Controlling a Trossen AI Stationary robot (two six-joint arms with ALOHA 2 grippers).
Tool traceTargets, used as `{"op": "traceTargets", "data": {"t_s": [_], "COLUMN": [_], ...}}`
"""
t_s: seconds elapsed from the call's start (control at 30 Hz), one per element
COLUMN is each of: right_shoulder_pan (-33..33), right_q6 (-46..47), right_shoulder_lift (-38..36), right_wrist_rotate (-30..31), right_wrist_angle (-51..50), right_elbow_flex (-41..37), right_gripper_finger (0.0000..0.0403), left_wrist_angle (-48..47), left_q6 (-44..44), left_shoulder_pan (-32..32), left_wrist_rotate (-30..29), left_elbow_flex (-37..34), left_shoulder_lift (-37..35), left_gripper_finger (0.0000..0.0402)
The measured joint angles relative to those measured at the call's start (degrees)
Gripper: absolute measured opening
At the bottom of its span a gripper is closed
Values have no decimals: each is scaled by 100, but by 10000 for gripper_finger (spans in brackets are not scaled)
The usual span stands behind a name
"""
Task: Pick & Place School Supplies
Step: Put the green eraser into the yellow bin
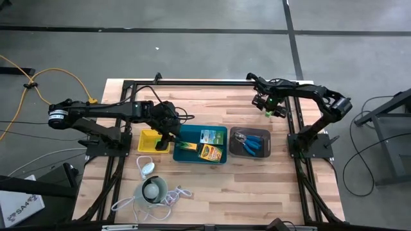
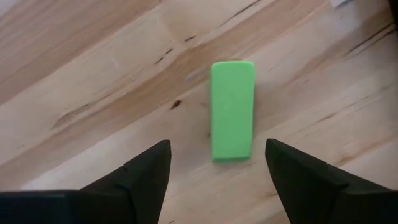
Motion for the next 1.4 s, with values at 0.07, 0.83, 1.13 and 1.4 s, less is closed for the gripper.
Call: {"op": "traceTargets", "data": {"t_s": [0.07,0.83,1.13,1.4], "right_shoulder_pan": [0,-114,-192,-190], "right_q6": [0,-9,-68,-68], "right_shoulder_lift": [2,1,2,1], "right_wrist_rotate": [0,-152,-118,-11], "right_wrist_angle": [-52,-109,-96,-93], "right_elbow_flex": [0,2,4,4], "right_gripper_finger": [252,252,243,193], "left_wrist_angle": [1,0,0,-1], "left_q6": [0,-2,-2,-2], "left_shoulder_pan": [0,0,0,0], "left_wrist_rotate": [1,1,1,0], "left_elbow_flex": [0,0,0,0], "left_shoulder_lift": [0,0,0,0], "left_gripper_finger": [108,108,108,108]}}
